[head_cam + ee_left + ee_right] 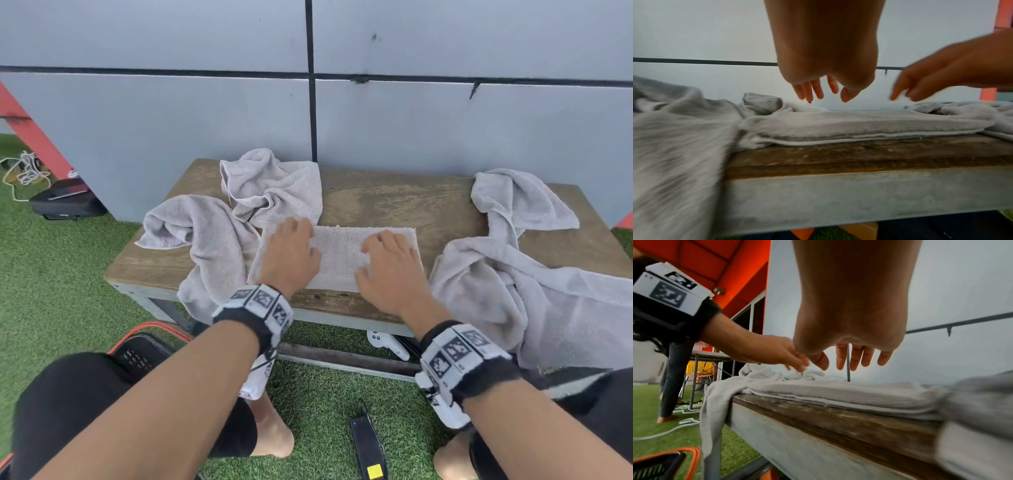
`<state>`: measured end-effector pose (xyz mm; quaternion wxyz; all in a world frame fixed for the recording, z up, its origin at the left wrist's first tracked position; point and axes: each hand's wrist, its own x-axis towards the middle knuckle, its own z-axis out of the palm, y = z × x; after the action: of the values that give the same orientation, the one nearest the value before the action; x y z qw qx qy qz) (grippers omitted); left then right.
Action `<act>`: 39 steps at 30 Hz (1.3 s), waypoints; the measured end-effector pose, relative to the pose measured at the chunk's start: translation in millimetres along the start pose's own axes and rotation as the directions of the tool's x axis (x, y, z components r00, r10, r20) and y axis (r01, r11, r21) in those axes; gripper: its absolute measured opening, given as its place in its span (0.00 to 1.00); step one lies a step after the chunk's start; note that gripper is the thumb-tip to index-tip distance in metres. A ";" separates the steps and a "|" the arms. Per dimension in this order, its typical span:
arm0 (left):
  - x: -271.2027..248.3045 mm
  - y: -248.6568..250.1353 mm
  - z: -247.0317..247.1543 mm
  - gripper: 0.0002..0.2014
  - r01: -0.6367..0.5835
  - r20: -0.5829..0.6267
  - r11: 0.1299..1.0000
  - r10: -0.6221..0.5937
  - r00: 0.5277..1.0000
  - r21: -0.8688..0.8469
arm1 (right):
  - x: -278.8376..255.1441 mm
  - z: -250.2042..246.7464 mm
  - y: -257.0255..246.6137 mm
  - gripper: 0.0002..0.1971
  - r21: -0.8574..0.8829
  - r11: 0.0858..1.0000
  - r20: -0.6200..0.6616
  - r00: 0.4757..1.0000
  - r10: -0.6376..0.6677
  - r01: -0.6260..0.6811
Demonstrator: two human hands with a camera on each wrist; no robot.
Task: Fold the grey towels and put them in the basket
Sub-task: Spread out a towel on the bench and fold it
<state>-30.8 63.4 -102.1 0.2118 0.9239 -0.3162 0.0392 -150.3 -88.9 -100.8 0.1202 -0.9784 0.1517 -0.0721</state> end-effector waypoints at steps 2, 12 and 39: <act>14.7 15.2 15.2 0.16 -0.108 0.047 0.994 0.107 0.993 0.030 | 17.1 13.9 -12.3 0.24 0.065 0.998 0.069 0.998 -0.011 0.006; 12.4 -5.3 70.4 0.37 -0.197 0.295 0.966 0.142 0.945 0.169 | 29.3 55.8 4.3 0.32 -0.047 0.998 0.231 0.972 0.052 -0.043; 5.3 -42.7 56.5 0.30 0.005 0.198 0.989 -0.035 0.979 0.149 | 25.3 52.8 41.6 0.38 -0.057 0.966 0.103 0.960 0.258 -0.254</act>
<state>-4.4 67.2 -167.9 0.1102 0.9395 -0.3227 -0.0329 -128.7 -124.0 -159.5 0.1154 -0.9554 0.2717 0.0013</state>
